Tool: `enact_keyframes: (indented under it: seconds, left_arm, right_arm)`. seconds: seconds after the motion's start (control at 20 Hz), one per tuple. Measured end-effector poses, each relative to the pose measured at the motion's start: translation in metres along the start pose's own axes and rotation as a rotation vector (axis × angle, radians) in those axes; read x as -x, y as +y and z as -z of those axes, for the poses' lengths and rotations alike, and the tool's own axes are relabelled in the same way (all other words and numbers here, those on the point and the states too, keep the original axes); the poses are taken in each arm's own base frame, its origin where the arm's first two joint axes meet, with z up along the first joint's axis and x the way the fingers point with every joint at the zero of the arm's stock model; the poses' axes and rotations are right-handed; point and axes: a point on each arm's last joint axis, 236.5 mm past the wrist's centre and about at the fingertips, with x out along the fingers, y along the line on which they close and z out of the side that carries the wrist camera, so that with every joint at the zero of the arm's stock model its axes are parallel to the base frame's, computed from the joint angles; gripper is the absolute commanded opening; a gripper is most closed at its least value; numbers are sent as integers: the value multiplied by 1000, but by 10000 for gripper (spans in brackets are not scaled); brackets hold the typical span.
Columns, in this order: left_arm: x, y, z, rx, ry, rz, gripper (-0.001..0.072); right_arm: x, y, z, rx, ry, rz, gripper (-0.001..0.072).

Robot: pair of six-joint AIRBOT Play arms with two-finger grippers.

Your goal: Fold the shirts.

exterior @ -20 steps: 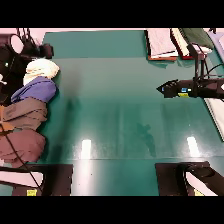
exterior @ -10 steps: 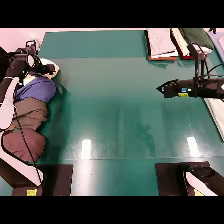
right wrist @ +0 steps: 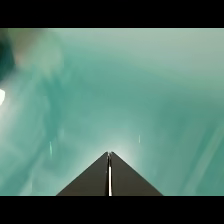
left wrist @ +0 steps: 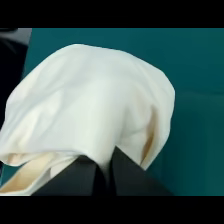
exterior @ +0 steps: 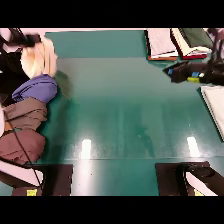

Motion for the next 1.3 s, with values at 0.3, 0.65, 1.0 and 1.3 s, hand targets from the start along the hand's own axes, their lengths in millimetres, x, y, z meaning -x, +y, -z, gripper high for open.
enact_keyframes:
  seconds: [0.3, 0.65, 1.0, 1.3]
  left_arm:
    - [171, -102, -52, -202, -171, 213, 27]
    - [207, -272, 71, -473, 37, 611, 612]
    - [129, -246, 137, -351, 262, 505, 613]
    - [73, -226, 279, -161, 608, 494, 613]
  right_arm:
    - [56, 29, -85, 97, -223, -4, 18]
    - [102, 56, -126, 167, -338, -18, 18]
    - [108, 64, -118, 187, -295, -34, 19]
    - [106, 64, -114, 187, -272, -38, 18]
